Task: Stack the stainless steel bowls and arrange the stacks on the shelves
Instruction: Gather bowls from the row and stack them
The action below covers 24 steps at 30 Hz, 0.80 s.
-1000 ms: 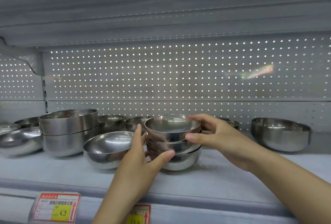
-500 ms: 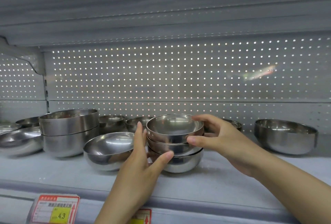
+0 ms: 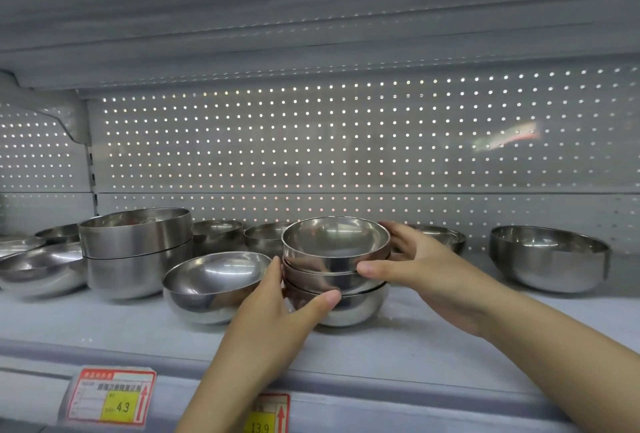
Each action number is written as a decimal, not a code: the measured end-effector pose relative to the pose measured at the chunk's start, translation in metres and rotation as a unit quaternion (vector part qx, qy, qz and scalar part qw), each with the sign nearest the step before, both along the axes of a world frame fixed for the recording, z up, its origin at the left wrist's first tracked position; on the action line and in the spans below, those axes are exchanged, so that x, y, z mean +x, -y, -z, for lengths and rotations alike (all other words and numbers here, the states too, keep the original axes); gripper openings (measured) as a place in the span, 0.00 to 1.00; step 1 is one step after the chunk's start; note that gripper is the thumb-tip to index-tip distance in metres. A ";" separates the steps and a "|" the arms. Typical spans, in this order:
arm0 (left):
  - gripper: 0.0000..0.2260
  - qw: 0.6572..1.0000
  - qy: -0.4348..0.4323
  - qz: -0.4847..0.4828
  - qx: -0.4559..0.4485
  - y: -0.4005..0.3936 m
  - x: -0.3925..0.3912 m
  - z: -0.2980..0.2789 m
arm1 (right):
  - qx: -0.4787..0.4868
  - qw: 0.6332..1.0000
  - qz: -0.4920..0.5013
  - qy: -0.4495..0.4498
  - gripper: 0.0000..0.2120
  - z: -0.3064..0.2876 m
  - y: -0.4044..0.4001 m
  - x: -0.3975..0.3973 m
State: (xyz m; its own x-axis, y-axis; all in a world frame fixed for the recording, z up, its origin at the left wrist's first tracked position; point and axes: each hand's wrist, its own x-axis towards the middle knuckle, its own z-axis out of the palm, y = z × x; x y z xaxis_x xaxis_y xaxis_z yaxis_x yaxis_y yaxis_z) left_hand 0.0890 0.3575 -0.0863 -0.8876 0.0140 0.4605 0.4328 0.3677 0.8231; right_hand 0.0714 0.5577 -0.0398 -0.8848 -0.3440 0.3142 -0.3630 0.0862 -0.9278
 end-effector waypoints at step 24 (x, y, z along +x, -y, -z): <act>0.16 0.999 0.018 0.042 0.022 0.001 0.001 -0.004 | -0.017 0.999 0.005 0.038 0.31 0.005 -0.002 -0.003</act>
State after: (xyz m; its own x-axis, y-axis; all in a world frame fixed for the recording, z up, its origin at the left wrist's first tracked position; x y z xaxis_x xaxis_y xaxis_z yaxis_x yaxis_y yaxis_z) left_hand 0.0898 0.3568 -0.0826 -0.9001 0.0703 0.4300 0.4305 0.2946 0.8531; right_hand 0.0685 0.5598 -0.0453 -0.9100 -0.3243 0.2582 -0.2912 0.0568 -0.9550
